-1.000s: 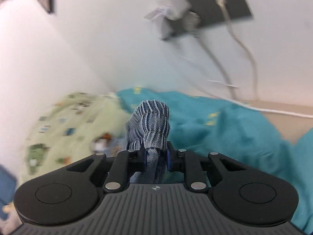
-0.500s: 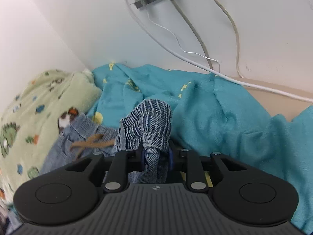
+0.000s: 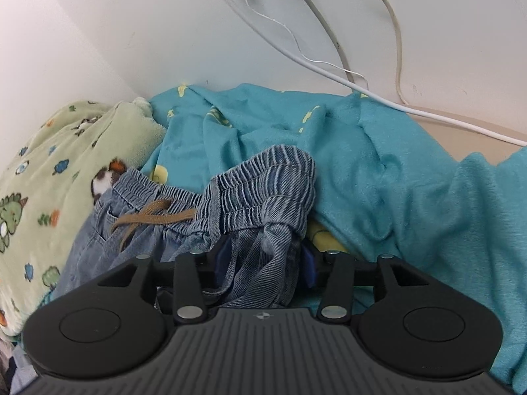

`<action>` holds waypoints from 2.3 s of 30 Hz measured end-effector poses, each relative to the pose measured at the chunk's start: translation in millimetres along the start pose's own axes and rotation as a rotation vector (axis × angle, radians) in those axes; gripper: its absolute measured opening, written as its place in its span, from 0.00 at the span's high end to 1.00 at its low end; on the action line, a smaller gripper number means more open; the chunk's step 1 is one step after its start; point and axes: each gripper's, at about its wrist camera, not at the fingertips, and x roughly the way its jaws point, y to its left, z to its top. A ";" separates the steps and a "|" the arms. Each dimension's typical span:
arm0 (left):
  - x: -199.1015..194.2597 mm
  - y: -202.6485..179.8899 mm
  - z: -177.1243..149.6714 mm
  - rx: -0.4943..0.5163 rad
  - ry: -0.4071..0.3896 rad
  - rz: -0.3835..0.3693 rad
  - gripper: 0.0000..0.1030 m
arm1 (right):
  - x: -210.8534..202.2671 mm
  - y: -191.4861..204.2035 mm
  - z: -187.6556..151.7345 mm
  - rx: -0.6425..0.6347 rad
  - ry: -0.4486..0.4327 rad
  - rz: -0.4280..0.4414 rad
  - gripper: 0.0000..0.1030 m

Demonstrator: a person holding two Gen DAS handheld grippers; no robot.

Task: Fold clothes

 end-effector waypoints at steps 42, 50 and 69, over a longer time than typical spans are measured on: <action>-169.8 88.4 -30.2 -0.361 -0.062 0.120 0.84 | -7.1 -24.5 10.1 0.064 0.048 0.069 0.80; -150.0 139.9 8.3 -0.600 -0.192 0.159 0.69 | -7.3 -39.3 9.2 0.131 0.062 0.088 0.78; -153.9 144.9 39.5 -0.581 -0.255 0.200 0.95 | -23.9 -10.7 23.3 0.087 -0.122 0.141 0.81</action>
